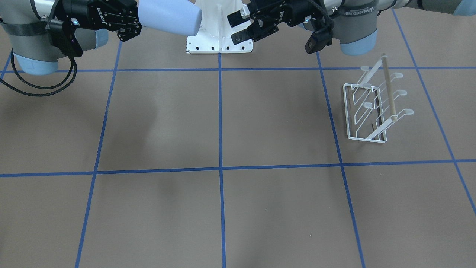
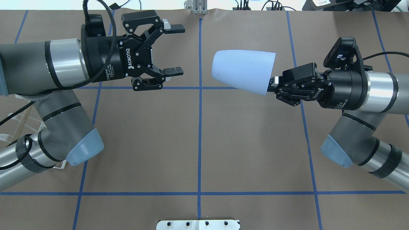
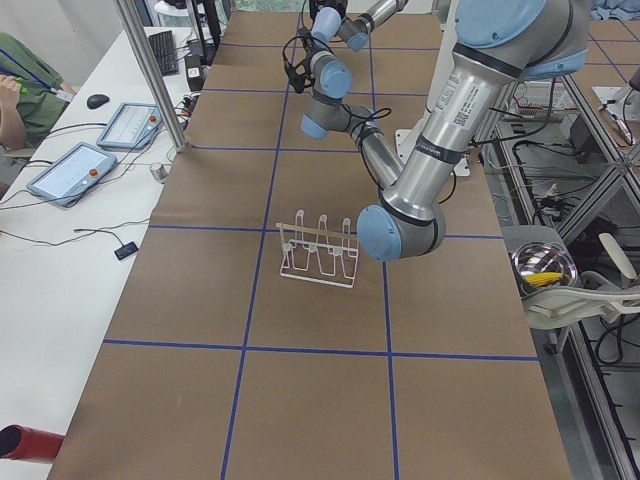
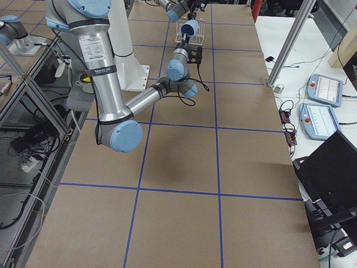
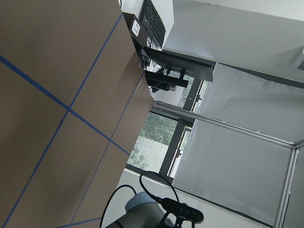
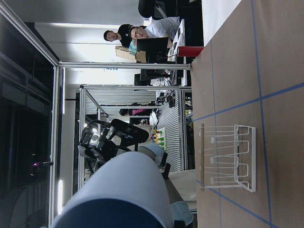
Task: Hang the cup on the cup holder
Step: 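Close the left gripper on the cup's closed bottom end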
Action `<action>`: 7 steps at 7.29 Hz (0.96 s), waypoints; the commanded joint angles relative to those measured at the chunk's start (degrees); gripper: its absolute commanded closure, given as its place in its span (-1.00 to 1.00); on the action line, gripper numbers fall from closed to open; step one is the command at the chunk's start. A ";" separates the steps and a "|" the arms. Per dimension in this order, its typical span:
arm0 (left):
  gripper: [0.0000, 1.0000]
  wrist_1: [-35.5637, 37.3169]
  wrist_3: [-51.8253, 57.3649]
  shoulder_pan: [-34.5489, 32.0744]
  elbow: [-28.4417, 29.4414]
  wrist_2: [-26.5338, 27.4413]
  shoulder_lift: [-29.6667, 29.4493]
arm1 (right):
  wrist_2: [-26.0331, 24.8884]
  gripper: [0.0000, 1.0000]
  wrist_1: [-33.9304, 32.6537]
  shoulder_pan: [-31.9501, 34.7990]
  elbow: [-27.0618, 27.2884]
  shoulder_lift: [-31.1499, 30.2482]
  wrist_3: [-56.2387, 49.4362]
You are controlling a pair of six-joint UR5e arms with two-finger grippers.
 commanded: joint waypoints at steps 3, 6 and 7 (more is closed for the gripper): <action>-0.94 0.54 -0.82 7.05 -0.19 8.51 -1.29 | -0.14 1.00 0.90 -1.58 0.63 0.19 0.00; -0.94 0.62 -0.82 7.06 -0.37 8.43 -1.38 | -0.40 1.00 0.91 -2.98 0.37 0.19 -0.27; -0.94 0.63 -0.73 7.06 -0.63 8.35 -1.38 | -0.58 1.00 0.91 -3.16 0.37 0.19 -0.27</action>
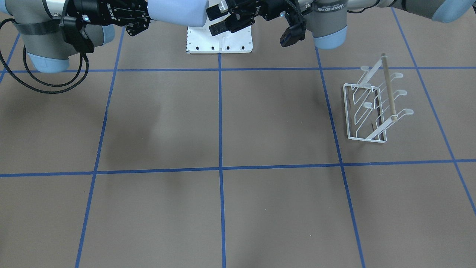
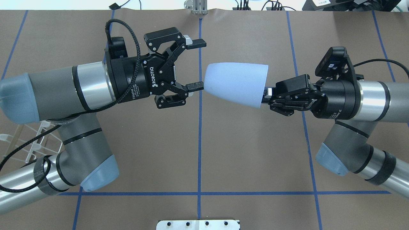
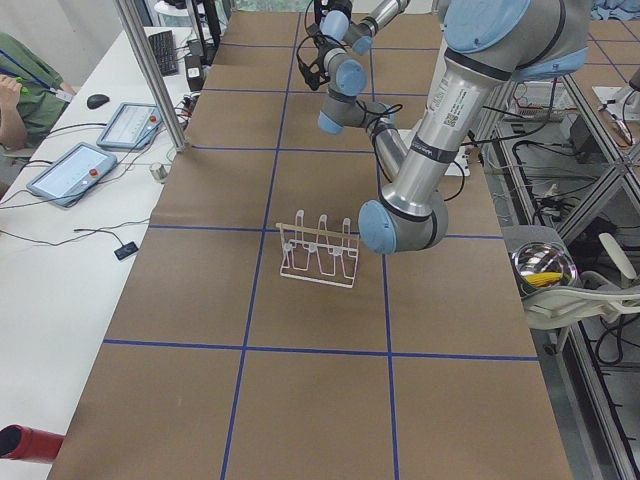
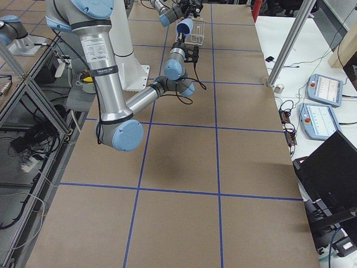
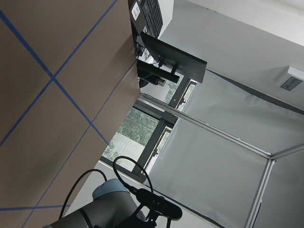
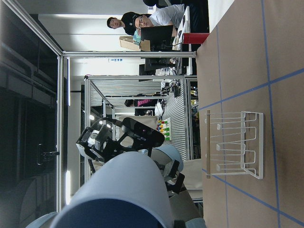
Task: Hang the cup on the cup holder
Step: 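Close the left gripper on the cup's closed bottom end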
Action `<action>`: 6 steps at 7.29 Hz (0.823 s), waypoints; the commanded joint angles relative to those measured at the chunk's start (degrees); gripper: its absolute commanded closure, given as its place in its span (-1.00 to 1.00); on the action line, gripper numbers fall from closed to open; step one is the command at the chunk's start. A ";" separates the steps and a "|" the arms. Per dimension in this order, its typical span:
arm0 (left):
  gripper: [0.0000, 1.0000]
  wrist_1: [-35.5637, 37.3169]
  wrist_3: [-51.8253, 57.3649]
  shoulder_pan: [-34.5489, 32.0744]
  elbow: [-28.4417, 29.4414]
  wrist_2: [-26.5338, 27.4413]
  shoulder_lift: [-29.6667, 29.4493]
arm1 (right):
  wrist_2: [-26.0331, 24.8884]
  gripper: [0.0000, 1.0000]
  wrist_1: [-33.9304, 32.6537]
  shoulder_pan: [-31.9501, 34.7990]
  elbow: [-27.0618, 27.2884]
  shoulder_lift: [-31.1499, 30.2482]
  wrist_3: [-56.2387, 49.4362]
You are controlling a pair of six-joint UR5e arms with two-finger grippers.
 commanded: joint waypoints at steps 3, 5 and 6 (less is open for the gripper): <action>-0.94 0.16 0.28 1.44 -0.25 -0.04 -1.35 | -0.82 1.00 0.01 -0.97 -0.04 0.00 -0.05; -0.94 0.16 0.28 1.44 -0.25 -0.21 -1.35 | -0.82 1.00 0.01 -0.98 0.05 0.00 -0.05; -0.93 0.16 0.28 1.44 -0.25 -0.30 -1.35 | -0.82 1.00 0.01 -0.98 -0.13 0.00 -0.05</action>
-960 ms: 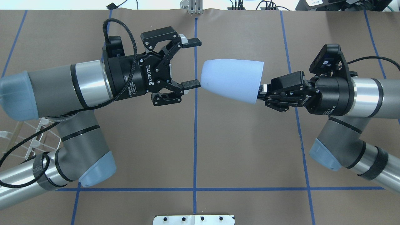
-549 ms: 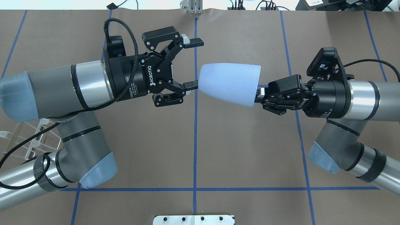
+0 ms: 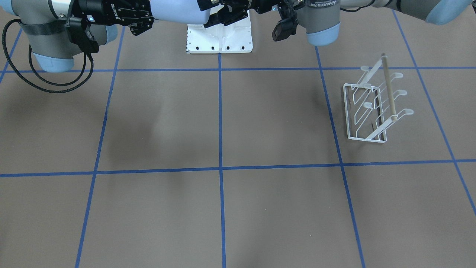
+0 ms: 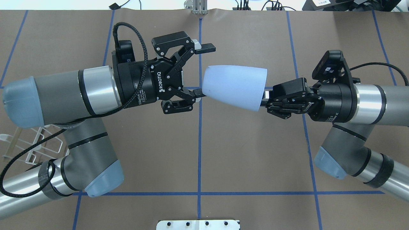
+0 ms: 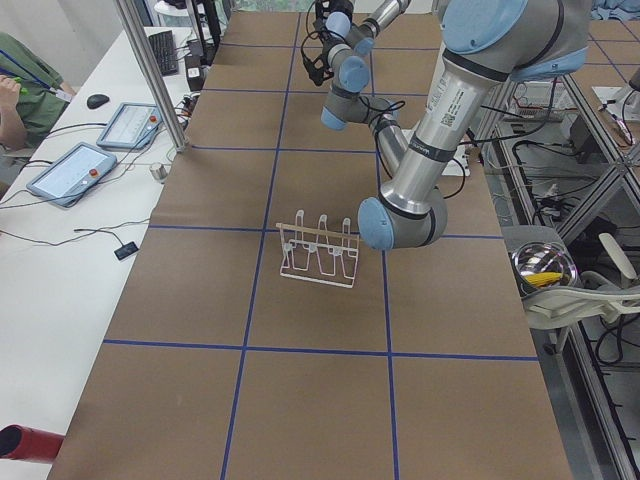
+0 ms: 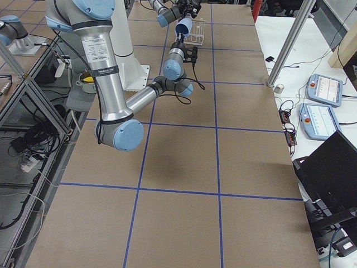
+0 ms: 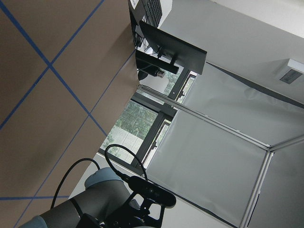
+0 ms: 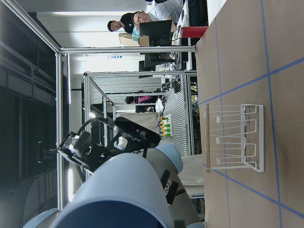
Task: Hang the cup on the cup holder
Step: 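Close the left gripper on the cup's closed bottom end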
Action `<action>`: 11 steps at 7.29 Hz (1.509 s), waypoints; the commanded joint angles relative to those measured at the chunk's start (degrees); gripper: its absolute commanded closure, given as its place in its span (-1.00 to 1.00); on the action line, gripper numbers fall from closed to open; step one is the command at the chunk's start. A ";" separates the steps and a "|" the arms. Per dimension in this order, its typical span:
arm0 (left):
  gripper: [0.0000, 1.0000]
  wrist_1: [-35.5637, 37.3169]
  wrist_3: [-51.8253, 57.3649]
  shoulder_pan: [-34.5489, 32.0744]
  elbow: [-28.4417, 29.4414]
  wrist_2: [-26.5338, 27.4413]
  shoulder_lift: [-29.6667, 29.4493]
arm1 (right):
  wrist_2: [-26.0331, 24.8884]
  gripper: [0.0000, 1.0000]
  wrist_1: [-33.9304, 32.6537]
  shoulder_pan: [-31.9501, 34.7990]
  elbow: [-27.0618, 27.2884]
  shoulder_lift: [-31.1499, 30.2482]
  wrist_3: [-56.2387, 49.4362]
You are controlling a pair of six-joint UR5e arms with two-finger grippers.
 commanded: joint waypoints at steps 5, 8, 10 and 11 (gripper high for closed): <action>-0.93 0.09 1.76 2.23 -0.02 -0.28 0.34 | -0.54 1.00 0.08 -0.02 0.05 0.08 0.00; -0.93 0.00 1.76 2.32 -0.20 -0.37 0.16 | -0.63 1.00 0.00 0.07 -0.04 0.08 0.00; -0.93 0.09 1.76 2.32 -1.69 -0.37 0.60 | -0.63 1.00 0.00 -0.02 -0.04 0.08 0.00; -0.93 0.09 1.76 2.32 -1.69 -0.37 0.60 | -0.63 1.00 0.00 -0.02 -0.04 0.08 0.00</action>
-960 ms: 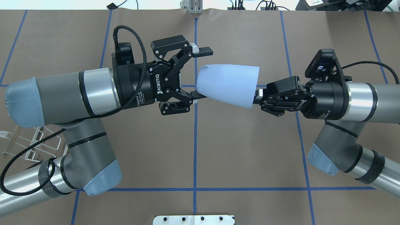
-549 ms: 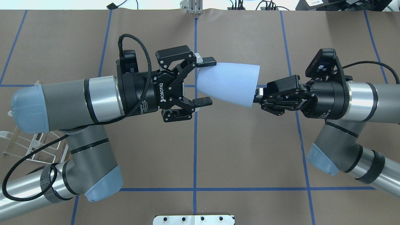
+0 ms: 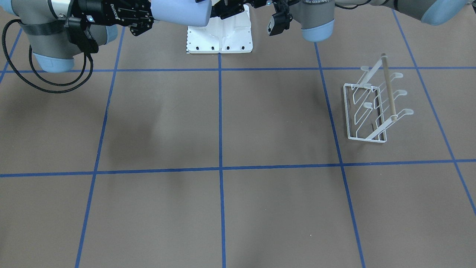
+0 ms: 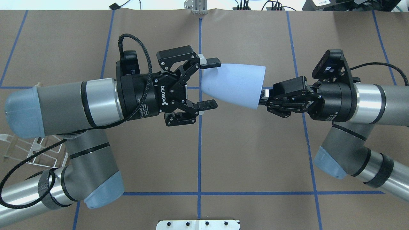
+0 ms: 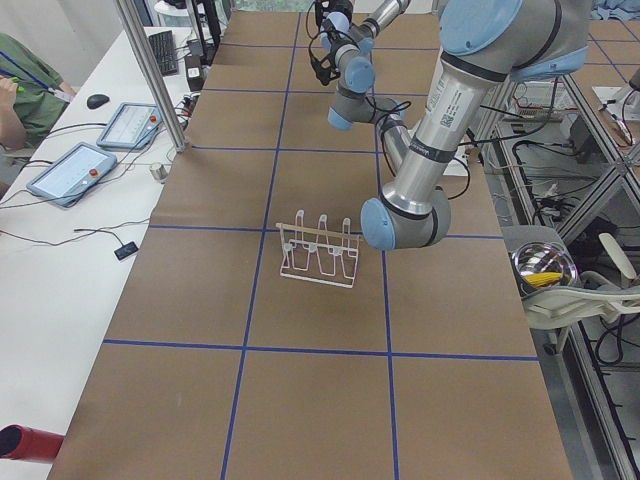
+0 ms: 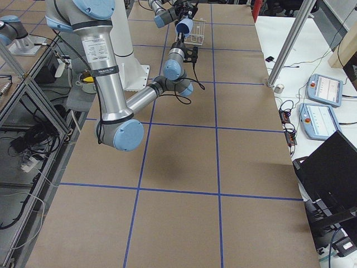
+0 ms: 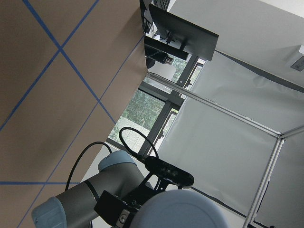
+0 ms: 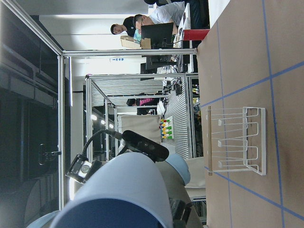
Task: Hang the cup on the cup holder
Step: 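Close the left gripper on the cup's closed bottom end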
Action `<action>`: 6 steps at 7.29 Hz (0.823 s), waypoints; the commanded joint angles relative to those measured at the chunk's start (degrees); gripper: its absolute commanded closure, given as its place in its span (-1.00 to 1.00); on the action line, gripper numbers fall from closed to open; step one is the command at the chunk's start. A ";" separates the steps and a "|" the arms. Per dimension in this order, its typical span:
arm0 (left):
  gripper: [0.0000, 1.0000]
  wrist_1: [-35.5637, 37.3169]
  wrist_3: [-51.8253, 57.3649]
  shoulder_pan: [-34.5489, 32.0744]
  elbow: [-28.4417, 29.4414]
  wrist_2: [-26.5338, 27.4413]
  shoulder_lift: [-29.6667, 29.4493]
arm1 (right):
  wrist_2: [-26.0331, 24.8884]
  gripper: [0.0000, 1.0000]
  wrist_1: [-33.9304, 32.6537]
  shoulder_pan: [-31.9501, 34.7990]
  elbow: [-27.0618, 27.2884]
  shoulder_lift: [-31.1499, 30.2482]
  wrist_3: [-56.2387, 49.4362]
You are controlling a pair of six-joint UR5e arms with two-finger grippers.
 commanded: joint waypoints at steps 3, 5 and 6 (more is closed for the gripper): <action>-0.74 0.03 0.00 0.00 0.20 0.00 0.32 | -0.17 1.00 0.00 0.05 0.34 0.00 -0.07; 0.64 0.29 0.00 0.00 -0.23 -0.17 0.32 | -0.96 1.00 0.00 -0.04 0.25 0.00 -0.07; 1.00 0.21 0.00 0.00 -0.85 -2.00 0.32 | -1.23 -0.98 0.00 -0.04 0.17 0.00 -0.07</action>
